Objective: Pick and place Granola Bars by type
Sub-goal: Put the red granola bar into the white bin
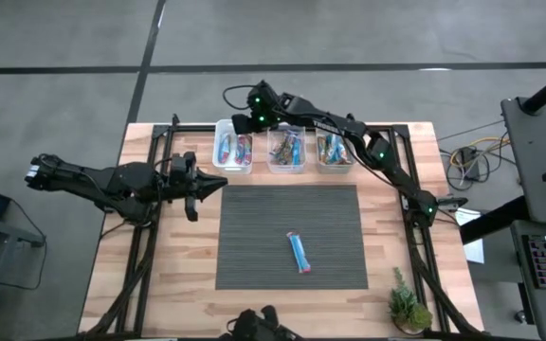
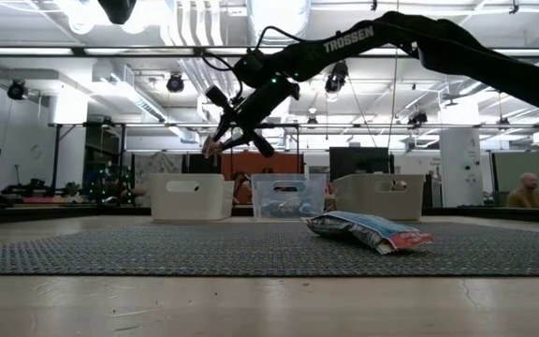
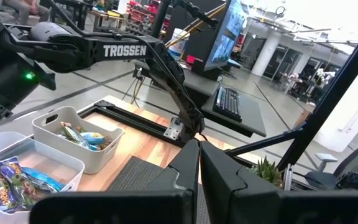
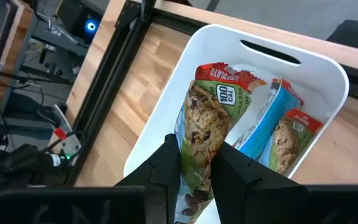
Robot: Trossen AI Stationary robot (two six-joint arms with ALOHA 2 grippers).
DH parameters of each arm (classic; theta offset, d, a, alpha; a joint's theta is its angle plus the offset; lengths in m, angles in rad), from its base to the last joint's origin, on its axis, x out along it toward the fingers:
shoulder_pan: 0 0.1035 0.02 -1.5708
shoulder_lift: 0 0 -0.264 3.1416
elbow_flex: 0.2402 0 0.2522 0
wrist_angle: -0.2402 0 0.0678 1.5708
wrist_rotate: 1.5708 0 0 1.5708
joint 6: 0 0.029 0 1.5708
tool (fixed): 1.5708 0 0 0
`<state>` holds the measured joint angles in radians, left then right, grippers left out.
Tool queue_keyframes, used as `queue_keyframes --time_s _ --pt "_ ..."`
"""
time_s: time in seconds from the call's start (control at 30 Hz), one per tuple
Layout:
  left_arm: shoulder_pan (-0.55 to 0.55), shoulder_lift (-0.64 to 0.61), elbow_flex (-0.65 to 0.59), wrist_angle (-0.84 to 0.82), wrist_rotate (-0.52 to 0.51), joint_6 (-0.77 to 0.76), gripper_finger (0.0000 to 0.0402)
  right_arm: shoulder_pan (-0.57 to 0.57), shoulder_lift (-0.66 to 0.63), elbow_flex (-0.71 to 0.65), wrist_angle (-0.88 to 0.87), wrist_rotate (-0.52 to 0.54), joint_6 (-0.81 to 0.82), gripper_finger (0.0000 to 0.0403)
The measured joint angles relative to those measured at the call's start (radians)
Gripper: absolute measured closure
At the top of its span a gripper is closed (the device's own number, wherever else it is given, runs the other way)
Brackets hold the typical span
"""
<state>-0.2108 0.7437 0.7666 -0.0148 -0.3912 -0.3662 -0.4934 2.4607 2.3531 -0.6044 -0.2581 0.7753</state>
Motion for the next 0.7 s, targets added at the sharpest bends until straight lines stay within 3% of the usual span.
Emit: queue_keyframes --time_s 0.7 --pt "0.000 0.000 0.000 0.000 0.001 -0.009 0.0401 0.005 0.000 -0.003 0.115 0.023 0.114 0.0335"
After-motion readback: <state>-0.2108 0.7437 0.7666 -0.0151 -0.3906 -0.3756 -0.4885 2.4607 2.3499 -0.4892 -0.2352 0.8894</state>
